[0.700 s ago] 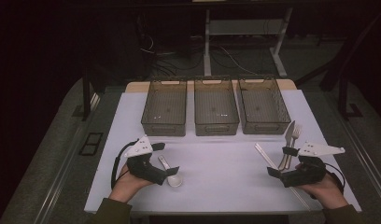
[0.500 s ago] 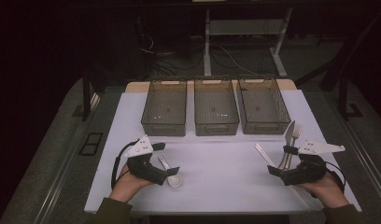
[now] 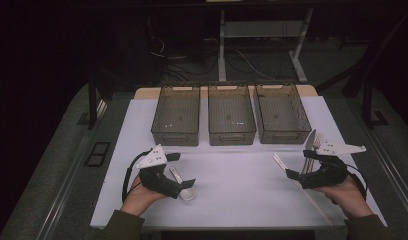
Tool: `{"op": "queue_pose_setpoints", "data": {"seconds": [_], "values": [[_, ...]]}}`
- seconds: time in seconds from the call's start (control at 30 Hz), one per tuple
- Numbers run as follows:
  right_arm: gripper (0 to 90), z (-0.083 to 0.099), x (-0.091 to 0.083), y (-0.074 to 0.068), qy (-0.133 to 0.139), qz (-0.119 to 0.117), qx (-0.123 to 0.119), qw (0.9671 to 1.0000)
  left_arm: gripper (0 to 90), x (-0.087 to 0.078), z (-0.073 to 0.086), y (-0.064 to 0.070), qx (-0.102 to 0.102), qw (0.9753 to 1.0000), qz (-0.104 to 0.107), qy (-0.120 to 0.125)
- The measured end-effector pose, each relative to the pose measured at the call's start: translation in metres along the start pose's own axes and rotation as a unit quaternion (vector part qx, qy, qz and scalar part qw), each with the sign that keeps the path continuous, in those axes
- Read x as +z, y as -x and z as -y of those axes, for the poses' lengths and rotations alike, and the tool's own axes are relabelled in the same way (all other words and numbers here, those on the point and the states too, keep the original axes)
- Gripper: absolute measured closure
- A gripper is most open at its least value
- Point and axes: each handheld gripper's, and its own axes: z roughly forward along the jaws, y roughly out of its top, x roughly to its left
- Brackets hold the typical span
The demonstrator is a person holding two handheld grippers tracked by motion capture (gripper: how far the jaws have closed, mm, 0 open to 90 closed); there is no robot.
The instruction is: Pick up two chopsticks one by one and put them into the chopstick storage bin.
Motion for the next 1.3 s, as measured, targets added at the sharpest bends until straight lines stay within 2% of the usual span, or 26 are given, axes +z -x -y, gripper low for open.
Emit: {"op": "queue_pose_setpoints", "data": {"seconds": [0.03, 0.1, 0.2, 0.27, 0.3, 0.37, 0.47, 0.5, 0.6, 0.7, 0.8, 1.0, 1.3], "values": [[4.3, -0.001, 0.002, 0.001, -0.002, 0.001, -0.001, 1.0, 0.0, 0.0, 0.0, 0.0, 0.002, 1.0, 0.0, -0.002], [5.7, -0.004, 0.005, 0.002, -0.008, 0.0, 0.002, 1.0, 0.0, 0.0, 0.002, 0.0, 0.001, 1.0, 0.0, -0.004], [14.4, -0.008, 0.011, 0.005, -0.028, 0.004, -0.001, 0.9996, 0.0, -0.002, 0.003, -0.001, -0.001, 1.0, 0.0, -0.001], [15.7, -0.009, 0.013, 0.006, -0.035, 0.005, 0.004, 0.9994, 0.0, -0.003, 0.004, -0.001, -0.004, 1.0, 0.0, -0.001], [20.3, -0.009, 0.017, 0.008, -0.048, 0.008, 0.003, 0.9988, 0.0, -0.004, 0.005, -0.001, -0.004, 1.0, -0.001, -0.002], [29.4, -0.01, 0.021, 0.01, -0.061, -0.001, 0.006, 0.9981, 0.0, -0.005, 0.006, -0.001, -0.006, 1.0, -0.002, -0.001], [36.9, -0.009, 0.027, 0.014, -0.076, 0.002, 0.01, 0.9971, 0.0, -0.006, 0.007, -0.002, -0.009, 0.9999, -0.006, -0.001], [36.9, -0.009, 0.027, 0.014, -0.076, 0.002, 0.01, 0.9971, 0.0, -0.007, 0.007, -0.002, -0.011, 0.9999, -0.007, 0.0], [47.9, -0.009, 0.031, 0.019, -0.088, 0.011, 0.018, 0.9959, 0.0, -0.007, 0.008, -0.003, -0.013, 0.9999, -0.007, -0.001], [52.4, -0.007, 0.032, 0.02, -0.094, 0.017, 0.018, 0.9953, 0.0, -0.007, 0.008, -0.003, -0.012, 0.9999, -0.008, -0.001], [64.4, -0.002, 0.035, 0.024, -0.115, 0.015, 0.028, 0.9928, 0.0, -0.007, 0.009, -0.004, -0.011, 0.9999, -0.006, -0.003], [72.7, 0.004, 0.038, 0.028, -0.145, 0.018, 0.035, 0.9886, 0.0, -0.006, 0.009, -0.004, -0.012, 0.9999, -0.004, -0.005], [77.0, 0.009, 0.04, 0.027, -0.164, 0.02, 0.036, 0.9856, 0.0, -0.005, 0.009, -0.004, -0.011, 0.9999, -0.002, -0.006]]}}
